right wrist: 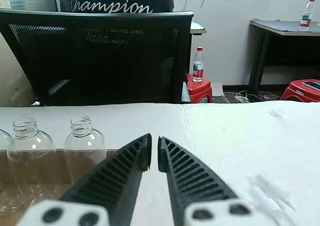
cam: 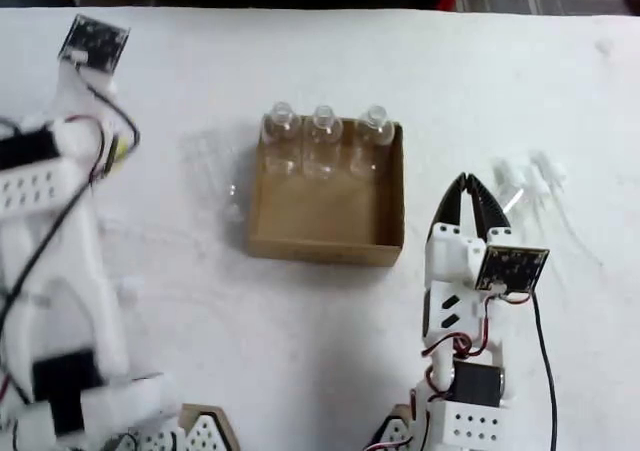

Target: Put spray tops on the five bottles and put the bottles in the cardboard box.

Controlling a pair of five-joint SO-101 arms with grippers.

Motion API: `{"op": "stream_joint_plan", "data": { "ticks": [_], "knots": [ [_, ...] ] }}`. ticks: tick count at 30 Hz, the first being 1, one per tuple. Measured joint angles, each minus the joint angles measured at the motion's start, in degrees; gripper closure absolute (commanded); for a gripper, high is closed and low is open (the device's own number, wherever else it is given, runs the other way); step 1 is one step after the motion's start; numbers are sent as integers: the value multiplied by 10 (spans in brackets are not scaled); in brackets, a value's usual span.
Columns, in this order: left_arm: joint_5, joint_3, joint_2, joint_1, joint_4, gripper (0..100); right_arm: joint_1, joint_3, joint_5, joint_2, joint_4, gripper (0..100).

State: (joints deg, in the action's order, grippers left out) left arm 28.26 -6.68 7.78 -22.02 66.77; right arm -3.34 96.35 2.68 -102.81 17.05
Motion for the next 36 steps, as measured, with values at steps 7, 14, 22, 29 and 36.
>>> {"op": "stream_joint_plan", "data": {
  "ticks": [7,14,22,29,36],
  "knots": [
    [-47,171,-197,66,26,854,-1,0,0,0,0,977],
    [-139,257,-307,142,-9,854,-1,0,0,0,0,977],
    [-160,340,-436,186,-41,854,0,0,0,0,0,977],
    [-160,444,-527,186,-43,853,0,0,0,0,0,977],
    [-160,476,-570,186,-43,854,0,0,0,0,0,977]
  ]
}}
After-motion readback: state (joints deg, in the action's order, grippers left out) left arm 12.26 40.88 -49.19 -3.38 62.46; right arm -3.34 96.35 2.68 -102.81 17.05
